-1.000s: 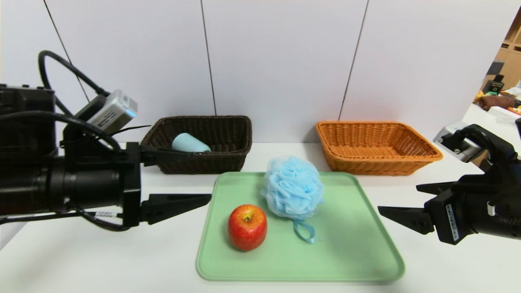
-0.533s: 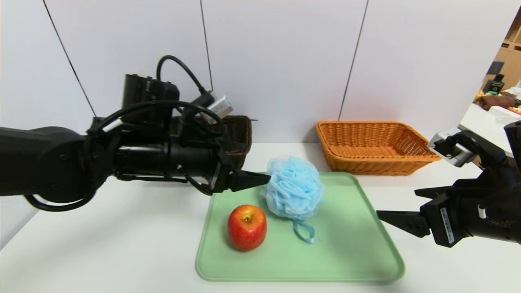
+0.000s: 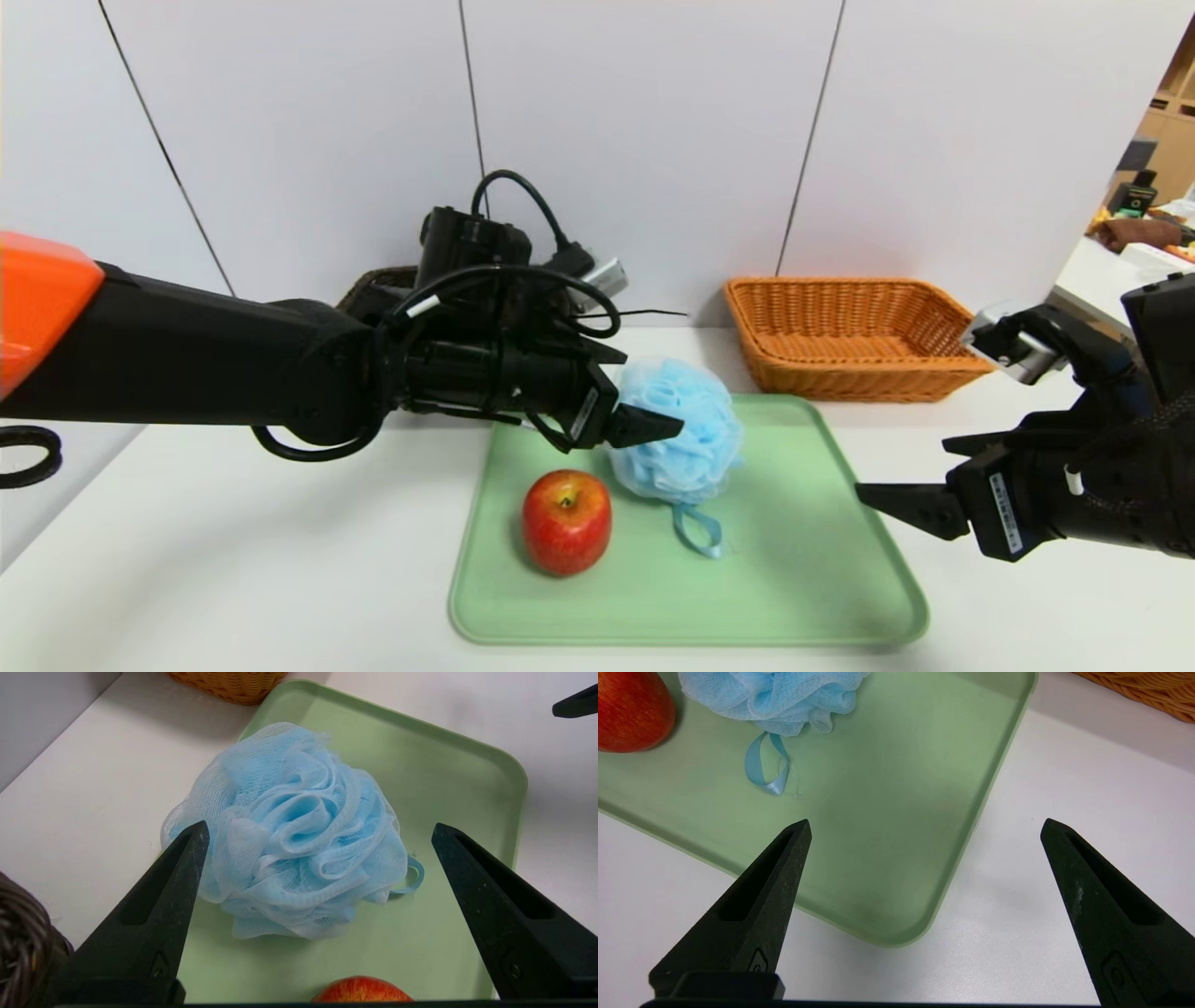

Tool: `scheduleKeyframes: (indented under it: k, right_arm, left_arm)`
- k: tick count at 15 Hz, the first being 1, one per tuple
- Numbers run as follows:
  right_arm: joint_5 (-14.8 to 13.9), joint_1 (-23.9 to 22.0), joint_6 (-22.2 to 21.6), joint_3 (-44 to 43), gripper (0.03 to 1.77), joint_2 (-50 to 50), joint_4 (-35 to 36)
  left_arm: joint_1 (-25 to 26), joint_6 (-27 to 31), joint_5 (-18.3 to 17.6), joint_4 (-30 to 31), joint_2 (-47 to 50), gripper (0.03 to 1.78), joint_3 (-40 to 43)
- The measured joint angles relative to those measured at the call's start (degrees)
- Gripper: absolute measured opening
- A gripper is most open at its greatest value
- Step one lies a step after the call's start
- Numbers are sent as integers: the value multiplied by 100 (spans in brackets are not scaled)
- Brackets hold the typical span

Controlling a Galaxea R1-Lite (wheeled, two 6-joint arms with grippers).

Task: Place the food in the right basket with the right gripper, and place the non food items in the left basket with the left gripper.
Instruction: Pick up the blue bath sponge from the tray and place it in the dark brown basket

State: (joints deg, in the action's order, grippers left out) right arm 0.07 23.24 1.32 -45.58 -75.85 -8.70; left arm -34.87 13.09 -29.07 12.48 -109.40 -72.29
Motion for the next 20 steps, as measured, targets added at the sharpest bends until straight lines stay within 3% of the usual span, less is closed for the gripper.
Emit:
scheduleKeyframes:
  k: [6,17,18,20]
  right_arm:
    - [-2,-202,24,66,169,-6,-11]
    - [6,-332,22,94,169,27,-2]
    - [6,-332,22,94,169,30,2]
    - [9,-332,22,94,169,38,5]
  left_arm:
    - [-217,51,343,27,-681,169,-494]
    - [-297,118,369,501,-1381,169,-535]
    - [-297,138,369,501,-1392,166,-535]
    - [-297,146,380,501,-1399,131,-539]
